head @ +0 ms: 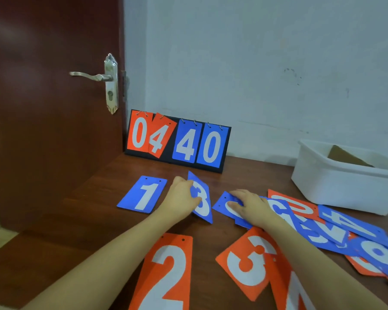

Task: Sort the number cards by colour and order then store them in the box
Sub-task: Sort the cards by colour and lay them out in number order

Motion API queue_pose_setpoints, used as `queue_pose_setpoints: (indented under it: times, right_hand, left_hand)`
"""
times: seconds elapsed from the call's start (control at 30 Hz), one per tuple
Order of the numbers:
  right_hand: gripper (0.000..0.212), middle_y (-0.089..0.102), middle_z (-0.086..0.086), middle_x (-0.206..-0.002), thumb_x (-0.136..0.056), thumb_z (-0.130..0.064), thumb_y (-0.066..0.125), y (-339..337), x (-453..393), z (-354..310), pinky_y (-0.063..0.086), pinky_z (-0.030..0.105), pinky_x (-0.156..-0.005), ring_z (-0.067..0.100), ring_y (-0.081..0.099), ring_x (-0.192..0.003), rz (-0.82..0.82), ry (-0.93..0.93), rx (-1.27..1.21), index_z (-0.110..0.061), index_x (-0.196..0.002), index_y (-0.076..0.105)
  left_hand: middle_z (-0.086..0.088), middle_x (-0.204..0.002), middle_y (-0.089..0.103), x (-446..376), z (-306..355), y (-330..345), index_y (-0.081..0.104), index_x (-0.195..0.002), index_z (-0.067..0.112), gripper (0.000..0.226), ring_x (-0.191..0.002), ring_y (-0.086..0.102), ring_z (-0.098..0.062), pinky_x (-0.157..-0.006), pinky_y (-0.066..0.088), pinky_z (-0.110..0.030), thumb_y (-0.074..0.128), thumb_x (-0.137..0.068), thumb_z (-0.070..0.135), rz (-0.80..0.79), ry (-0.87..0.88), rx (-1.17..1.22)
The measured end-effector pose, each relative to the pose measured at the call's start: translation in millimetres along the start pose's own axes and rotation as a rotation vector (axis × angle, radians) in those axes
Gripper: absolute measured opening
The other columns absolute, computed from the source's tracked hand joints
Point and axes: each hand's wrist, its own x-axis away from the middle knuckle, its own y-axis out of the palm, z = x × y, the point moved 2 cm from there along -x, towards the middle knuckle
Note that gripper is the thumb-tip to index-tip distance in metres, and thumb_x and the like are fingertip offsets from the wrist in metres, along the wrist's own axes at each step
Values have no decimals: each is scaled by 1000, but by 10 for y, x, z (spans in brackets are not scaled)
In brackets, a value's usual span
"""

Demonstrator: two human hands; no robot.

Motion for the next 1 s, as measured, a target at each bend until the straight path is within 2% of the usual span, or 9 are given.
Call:
queue_pose_setpoints:
  times: [0.1, 0.17, 0.27, 0.33, 0.47, 0.67, 0.83, 0.93, 1.0]
  right_hand:
    - [31, 48, -2, -127, -89, -38, 57, -91, 2, 39, 29, 41, -104, 23, 43, -121, 131, 52, -79, -28, -119, 55]
    - [13, 54, -4, -107, -86, -24, 63, -170, -15, 35, 38, 43, -98, 21, 51, -108, 228, 21, -281, -27, -98, 61]
    - [15, 61, -4, -84, -85, -5, 62, -330, 13, 2, 48, 34, -80, 15, 58, -83, 309, -77, -687, -20, -85, 63]
    - [16, 65, 1, -86, -87, -2, 60, -468, 56, -37, 50, 26, -75, 17, 61, -82, 348, -136, -799, -16, -88, 65]
    - [14, 67, 0, -85, -88, -4, 59, -658, 172, -98, 50, 12, -66, 11, 63, -78, 481, -174, -950, -16, -92, 64]
    - [7, 69, 6, -94, -90, -10, 60, -838, 355, -114, 56, 28, -71, 17, 68, -85, 639, -112, -1176, -14, -95, 61]
    - [13, 70, 0, -95, -91, -13, 58, -762, 517, -41, 58, 26, -67, 13, 69, -84, 527, -128, -1083, -12, -104, 61]
    - [31, 64, -5, -108, -94, -19, 53, -579, 604, 224, 50, 9, -76, 13, 62, -99, 370, -119, -683, -17, -125, 56]
    - [36, 56, -5, -130, -98, -29, 46, -389, 641, 423, 42, 13, -92, 14, 52, -118, 180, -73, -400, -23, -133, 51]
  left_hand:
    - [-11, -141, 27, -9, 7, 148, 49, -129, 16, 46, -127, 30, -31, -107, 24, -40, 47, -91, 42, -120, -38, -434]
    - [-9, -145, 25, 2, 20, 190, 48, -129, 17, 45, -131, 25, -30, -108, 20, -41, 42, -92, 43, -90, -4, -466]
    - [-3, -149, 24, -1, 115, 163, 34, -140, 20, 52, -136, 22, -23, -109, 18, -38, 42, -94, 42, 19, 88, -275]
    - [1, -149, 28, -8, 250, 133, 23, -144, 24, 59, -136, 25, -20, -110, 18, -38, 45, -93, 42, 84, 177, -162]
    - [2, -128, 52, -17, 501, 109, 25, -143, 27, 65, -113, 53, -15, -107, 34, -42, 59, -88, 34, 162, 238, 179]
    - [-1, -94, 61, 34, 698, 104, 34, -131, 27, 59, -86, 62, -12, -74, 49, -19, 67, -83, 16, 240, 233, 637]
    - [-4, -82, 57, 172, 808, 107, 48, -105, 25, 32, -72, 59, -15, -62, 49, -17, 65, -84, 9, 325, 252, 644]
    - [-5, -89, 60, 228, 756, 113, 57, -103, 20, 18, -78, 57, -15, -62, 48, -18, 59, -88, 10, 359, 270, 526]
    - [-4, -100, 63, 245, 688, 105, 60, -110, 15, 21, -86, 57, -11, -70, 47, -16, 56, -90, 12, 395, 246, 495]
